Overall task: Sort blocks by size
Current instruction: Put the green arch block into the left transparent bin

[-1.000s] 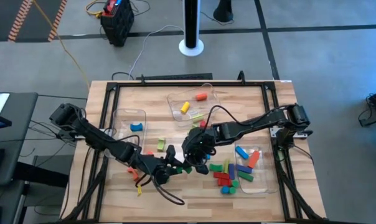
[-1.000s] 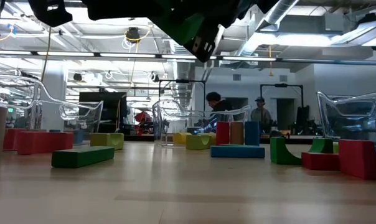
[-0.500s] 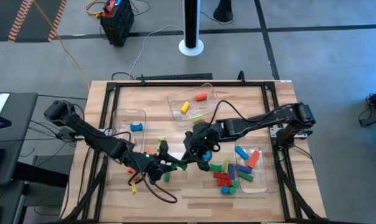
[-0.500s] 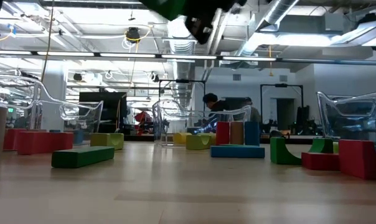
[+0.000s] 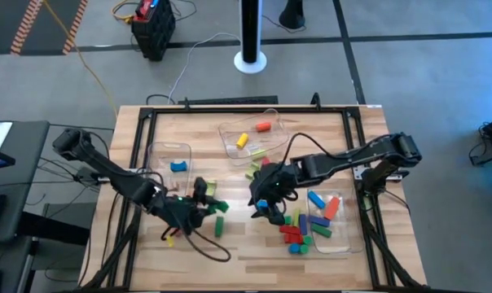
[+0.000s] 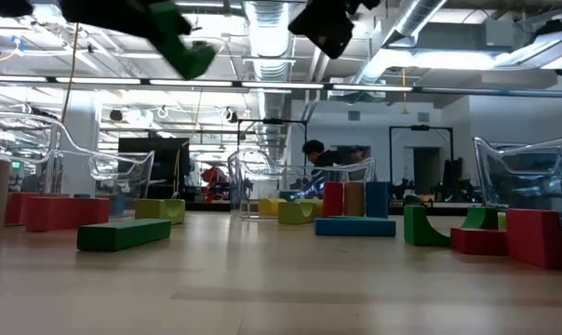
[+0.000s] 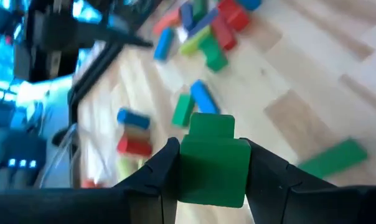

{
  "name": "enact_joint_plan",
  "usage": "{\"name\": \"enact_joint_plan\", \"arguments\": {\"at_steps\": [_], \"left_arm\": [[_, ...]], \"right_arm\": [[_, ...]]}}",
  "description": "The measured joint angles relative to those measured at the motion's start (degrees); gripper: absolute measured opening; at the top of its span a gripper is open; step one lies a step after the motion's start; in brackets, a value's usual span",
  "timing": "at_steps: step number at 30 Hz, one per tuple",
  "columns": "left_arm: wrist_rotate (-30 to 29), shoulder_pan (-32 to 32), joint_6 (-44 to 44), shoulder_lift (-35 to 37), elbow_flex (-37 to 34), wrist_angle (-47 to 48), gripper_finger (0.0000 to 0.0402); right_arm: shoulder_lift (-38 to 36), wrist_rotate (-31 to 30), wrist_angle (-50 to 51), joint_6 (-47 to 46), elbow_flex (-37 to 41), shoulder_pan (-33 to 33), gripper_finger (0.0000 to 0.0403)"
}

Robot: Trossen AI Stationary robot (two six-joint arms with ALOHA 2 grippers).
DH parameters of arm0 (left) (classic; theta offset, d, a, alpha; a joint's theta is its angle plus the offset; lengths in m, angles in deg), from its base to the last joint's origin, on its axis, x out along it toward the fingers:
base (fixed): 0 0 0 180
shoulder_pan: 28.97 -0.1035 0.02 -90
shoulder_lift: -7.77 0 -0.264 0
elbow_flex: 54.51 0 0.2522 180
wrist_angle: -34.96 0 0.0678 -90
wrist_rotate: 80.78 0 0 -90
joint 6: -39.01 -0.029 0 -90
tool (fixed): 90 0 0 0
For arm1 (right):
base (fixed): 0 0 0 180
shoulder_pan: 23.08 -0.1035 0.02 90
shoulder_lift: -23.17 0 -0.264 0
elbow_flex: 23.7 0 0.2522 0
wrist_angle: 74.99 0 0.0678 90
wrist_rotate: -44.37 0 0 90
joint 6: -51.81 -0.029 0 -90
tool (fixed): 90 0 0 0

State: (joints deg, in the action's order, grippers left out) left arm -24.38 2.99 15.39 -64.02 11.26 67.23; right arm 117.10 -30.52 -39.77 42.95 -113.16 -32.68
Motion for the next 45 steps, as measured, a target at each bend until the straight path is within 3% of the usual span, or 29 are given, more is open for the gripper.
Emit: {"name": "enact_joint_plan", "arguments": {"at_steps": [7, 16, 24, 29, 45], "left_arm": [[-7.2, -0.63, 18.41, 6.6, 0.0, 19.05, 0.0133], [-7.34, -1.37, 46.11, 14.29, 0.0, 43.98, 0.0133], [0.2, -1.41, 65.44, 15.71, 0.0, 59.69, 0.0133], [5.15, -1.41, 69.18, 15.58, 0.0, 60.4, 0.0133], [5.32, -1.41, 72.97, 15.56, -0.02, 60.56, 0.0163]], "right_arm": [[0.07, -3.61, 4.71, -0.12, 0.0, -1.7, 0.0234], [0.09, -4.95, 5.69, -0.11, 0.0, -2.49, 0.0234], [0.09, -4.96, 5.76, -0.06, 0.0, -2.49, 0.0234], [0.09, -4.98, 5.76, -0.09, 0.0, -2.49, 0.0234], [0.11, -9.3, 7.05, -0.33, -0.04, -6.75, 0.0234]]}}
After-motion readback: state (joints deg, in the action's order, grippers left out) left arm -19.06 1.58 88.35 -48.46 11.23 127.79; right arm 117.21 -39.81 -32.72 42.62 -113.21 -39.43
